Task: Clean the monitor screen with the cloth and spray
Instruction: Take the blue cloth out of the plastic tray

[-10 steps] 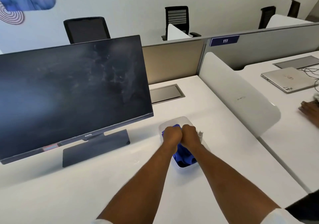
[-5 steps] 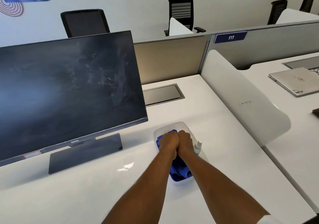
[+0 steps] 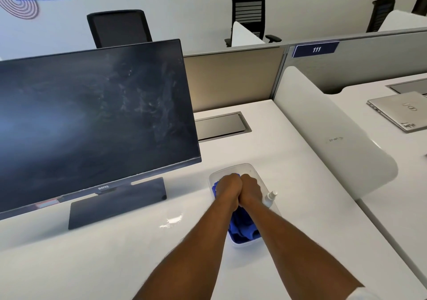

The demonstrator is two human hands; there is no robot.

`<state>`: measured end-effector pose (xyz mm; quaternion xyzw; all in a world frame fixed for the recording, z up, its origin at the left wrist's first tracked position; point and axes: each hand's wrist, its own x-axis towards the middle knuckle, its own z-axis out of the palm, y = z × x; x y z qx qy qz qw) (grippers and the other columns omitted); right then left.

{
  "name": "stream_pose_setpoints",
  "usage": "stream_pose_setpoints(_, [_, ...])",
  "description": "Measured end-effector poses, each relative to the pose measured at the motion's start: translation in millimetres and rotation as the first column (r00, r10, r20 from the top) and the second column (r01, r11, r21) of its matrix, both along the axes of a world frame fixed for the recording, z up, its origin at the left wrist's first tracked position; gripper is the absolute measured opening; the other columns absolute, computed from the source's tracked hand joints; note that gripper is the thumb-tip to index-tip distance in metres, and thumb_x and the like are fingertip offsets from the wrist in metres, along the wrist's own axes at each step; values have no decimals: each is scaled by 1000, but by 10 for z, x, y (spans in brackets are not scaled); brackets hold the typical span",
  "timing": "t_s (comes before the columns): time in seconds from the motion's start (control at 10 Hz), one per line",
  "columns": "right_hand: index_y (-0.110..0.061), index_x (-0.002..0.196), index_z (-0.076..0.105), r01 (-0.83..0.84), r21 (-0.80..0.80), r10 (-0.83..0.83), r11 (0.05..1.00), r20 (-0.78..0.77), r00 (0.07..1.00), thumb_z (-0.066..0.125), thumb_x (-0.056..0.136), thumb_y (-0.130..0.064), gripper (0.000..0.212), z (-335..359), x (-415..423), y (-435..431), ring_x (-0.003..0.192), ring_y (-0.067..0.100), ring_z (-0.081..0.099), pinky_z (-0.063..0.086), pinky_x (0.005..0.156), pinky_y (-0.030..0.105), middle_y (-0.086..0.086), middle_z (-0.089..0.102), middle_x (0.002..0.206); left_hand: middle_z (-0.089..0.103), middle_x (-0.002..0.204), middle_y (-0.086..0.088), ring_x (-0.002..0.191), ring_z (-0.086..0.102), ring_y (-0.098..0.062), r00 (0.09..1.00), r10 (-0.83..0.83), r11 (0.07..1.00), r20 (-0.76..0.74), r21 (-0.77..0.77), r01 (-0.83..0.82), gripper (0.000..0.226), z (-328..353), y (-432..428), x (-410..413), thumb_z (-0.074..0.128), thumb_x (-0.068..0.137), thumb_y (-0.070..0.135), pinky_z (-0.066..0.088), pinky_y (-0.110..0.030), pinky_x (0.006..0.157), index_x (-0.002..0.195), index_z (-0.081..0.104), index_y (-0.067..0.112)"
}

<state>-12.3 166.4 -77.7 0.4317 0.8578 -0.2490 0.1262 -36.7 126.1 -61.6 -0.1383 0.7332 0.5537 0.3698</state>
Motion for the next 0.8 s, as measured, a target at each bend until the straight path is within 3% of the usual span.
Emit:
stream_pose_setpoints(0.1, [-14,67,40,-11,15,12,1000,-26,1000,50,91,-11,26,96,20,-10,72,17,61,43,64,25,-2,49,68,49,74,0,69,49,-15,999,-4,996,-46,86,8,39,118,-54,47,36,97,15,48,-38,85,122,57,-6])
stream_pose_setpoints(0.2, [-14,65,34,-6,-16,6,1000,-35,999,53,90,-21,32,168,74,2,59,8,49,32,55,17,-2,41,62,58,89,-9,82,55,-20,1000,9,995,14,101,-11,28,181,-64,65,32,97,11,47,-35,80,83,56,8])
stream_pose_setpoints(0.3, [-13,70,42,-17,19,19,1000,-85,996,51,91,-24,25,185,112,18,66,12,57,38,64,20,0,48,66,61,92,-9,86,59,-21,999,37,992,34,121,-41,25,164,-72,53,37,97,14,50,-36,82,79,54,13])
stream_pose_setpoints(0.4, [-16,68,38,18,-10,-20,1000,-156,988,49,91,-30,29,225,127,-30,70,16,51,40,67,23,-1,47,69,69,105,-9,100,64,-23,991,113,979,73,162,-124,23,155,-131,57,42,96,18,52,-33,82,90,63,12])
stream_pose_setpoints(0.5, [-12,66,46,92,-130,-127,987,-285,950,54,83,-24,22,260,133,-82,64,18,53,45,66,31,2,56,68,70,106,-7,98,64,-23,987,144,960,69,233,-157,26,185,-236,80,44,94,12,51,-28,71,103,68,13])
stream_pose_setpoints(0.6, [-14,65,51,131,-239,-219,962,-392,893,56,79,-17,15,256,169,-69,63,20,58,44,55,28,1,58,65,70,100,-12,92,65,-25,991,123,970,49,203,-131,23,138,-319,100,45,89,8,51,-29,70,96,65,13])
stream_pose_setpoints(0.8, [-14,72,53,99,-431,-295,897,-415,861,48,77,-9,9,247,280,26,70,22,58,48,61,32,4,60,74,63,84,-8,75,58,-18,999,39,994,0,106,-39,13,100,-354,187,47,86,8,46,-28,65,86,59,10])
